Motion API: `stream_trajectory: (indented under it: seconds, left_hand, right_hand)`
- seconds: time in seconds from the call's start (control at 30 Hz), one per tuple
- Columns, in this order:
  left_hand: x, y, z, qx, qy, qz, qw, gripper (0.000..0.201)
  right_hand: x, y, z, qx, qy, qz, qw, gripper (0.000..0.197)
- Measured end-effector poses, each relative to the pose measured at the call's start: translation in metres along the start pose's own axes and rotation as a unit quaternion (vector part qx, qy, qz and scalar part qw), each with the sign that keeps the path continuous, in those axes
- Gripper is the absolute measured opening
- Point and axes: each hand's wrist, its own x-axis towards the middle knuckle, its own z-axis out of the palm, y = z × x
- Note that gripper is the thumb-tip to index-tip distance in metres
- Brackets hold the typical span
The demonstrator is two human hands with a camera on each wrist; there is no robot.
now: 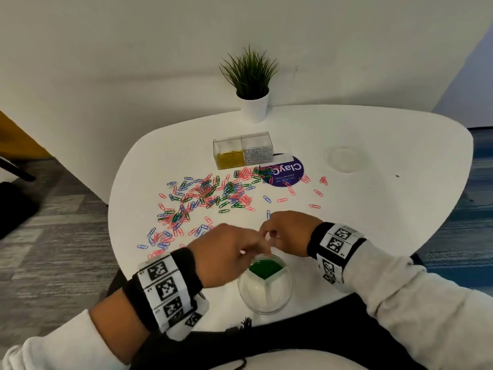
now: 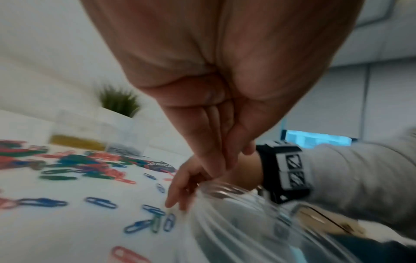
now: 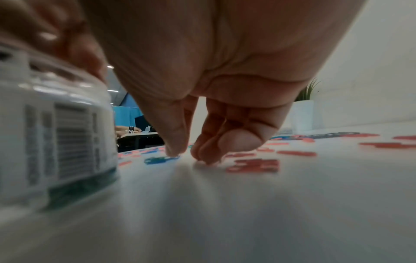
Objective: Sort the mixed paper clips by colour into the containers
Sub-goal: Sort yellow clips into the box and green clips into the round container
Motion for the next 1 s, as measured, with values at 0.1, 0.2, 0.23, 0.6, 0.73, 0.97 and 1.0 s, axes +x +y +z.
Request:
stream_trajectory:
  seconds: [0.1, 0.2, 0.23, 0.6, 0.73, 0.97, 1.0]
  left_hand:
    - [0.002, -0.031, -0.015, 0.052, 0.06, -0.095, 0.992, 0.02]
    - [0.002, -0.062, -0.019, 0.168, 0.023, -0.198, 0.965, 0.022]
    - [0.0, -0.071, -0.018, 0.185, 0.012, -0.221, 0.958, 0.023]
    - [-0.023, -0.142, -0.041, 0.18, 0.082, -0.344, 0.918, 0.019]
    - [-0.02, -0.151, -0.044, 0.158, 0.112, -0.35, 0.916, 0.019]
    - [-0.008, -0.15, -0.037, 0.115, 0.082, -0.294, 0.945, 0.027]
    - [-0.007, -0.149, -0.037, 0.124, 0.081, -0.289, 0.946, 0.029]
  right_hand:
    - [0.012, -0.008, 0.002, -0.021, -0.002, 0.003, 1.0, 0.036]
    - [0.023, -0.015, 0.005, -0.042, -0.005, -0.022, 0.999, 0.028]
    - [0.025, -0.016, 0.006, -0.045, -0.009, -0.032, 0.998, 0.024]
    - [0.028, -0.015, 0.011, -0.106, 0.002, -0.029, 0.994, 0.02]
    - [0.023, -0.016, 0.01, -0.123, 0.011, -0.044, 0.991, 0.019]
    - [0.028, -0.011, 0.013, -0.133, 0.009, -0.045, 0.99, 0.017]
    - [0.029, -0.011, 0.012, -0.14, 0.007, -0.041, 0.989, 0.017]
